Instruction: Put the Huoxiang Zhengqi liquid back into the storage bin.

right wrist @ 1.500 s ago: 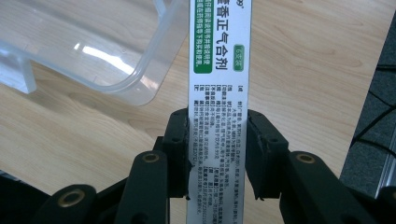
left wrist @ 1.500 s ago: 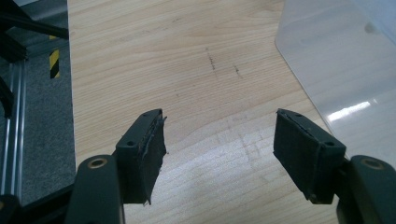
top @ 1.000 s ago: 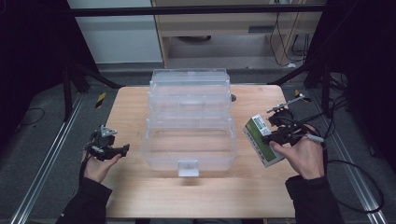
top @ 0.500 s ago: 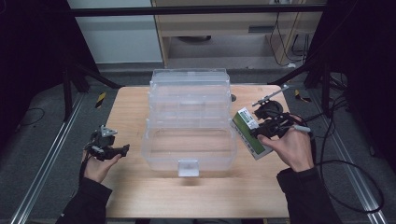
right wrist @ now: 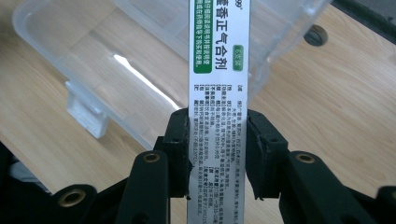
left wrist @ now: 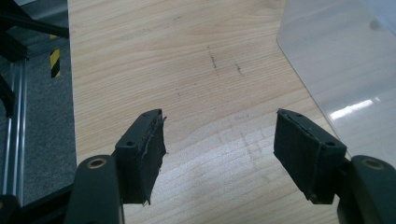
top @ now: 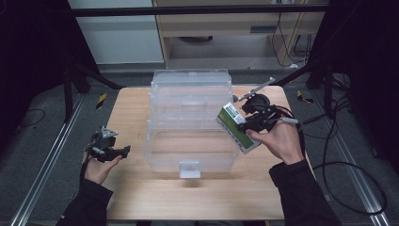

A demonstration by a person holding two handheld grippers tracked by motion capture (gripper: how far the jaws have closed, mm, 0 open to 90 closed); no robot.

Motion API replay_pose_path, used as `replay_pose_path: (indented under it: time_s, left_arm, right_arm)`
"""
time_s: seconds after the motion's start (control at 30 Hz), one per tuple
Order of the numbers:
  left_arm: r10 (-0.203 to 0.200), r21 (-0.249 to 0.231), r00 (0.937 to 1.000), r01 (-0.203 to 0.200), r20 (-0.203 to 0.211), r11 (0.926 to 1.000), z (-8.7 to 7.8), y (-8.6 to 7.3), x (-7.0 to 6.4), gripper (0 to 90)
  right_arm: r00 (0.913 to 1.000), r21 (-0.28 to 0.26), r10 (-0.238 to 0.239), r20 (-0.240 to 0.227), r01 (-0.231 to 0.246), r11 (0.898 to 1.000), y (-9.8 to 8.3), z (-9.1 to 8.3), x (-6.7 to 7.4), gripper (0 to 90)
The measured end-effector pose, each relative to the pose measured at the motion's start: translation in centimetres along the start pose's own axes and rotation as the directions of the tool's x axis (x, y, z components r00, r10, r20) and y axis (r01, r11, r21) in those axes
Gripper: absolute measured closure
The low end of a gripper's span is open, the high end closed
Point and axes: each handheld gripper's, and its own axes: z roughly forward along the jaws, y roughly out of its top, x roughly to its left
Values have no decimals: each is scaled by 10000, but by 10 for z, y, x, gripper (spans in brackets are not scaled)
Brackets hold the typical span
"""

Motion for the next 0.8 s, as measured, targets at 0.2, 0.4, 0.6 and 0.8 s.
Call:
replay_pose_path:
  time_s: [0.2, 0.4, 0.6, 0.8]
  left_arm:
    - [-28, -1, 10000, 28, -1, 10000, 0, 0, 1, 328]
    - [-18, 16, 10000, 18, -2, 10000, 0, 0, 1, 328]
    - [-9, 59, 10000, 9, 17, 10000, 1, 0, 0, 326]
    - [14, 82, 10000, -14, 12, 10000, 2, 0, 0, 326]
  right_arm:
    - [9962, -142, -817, -305, 813, 9966, 9, 8, 7, 646]
    - [9834, -269, -1610, -838, 1592, 9869, 14, 18, 12, 646]
    - [9722, -393, -2010, -1204, 1977, 9795, 17, 24, 12, 645]
    - [9548, -590, -2381, -1777, 2312, 9711, 19, 26, 11, 644]
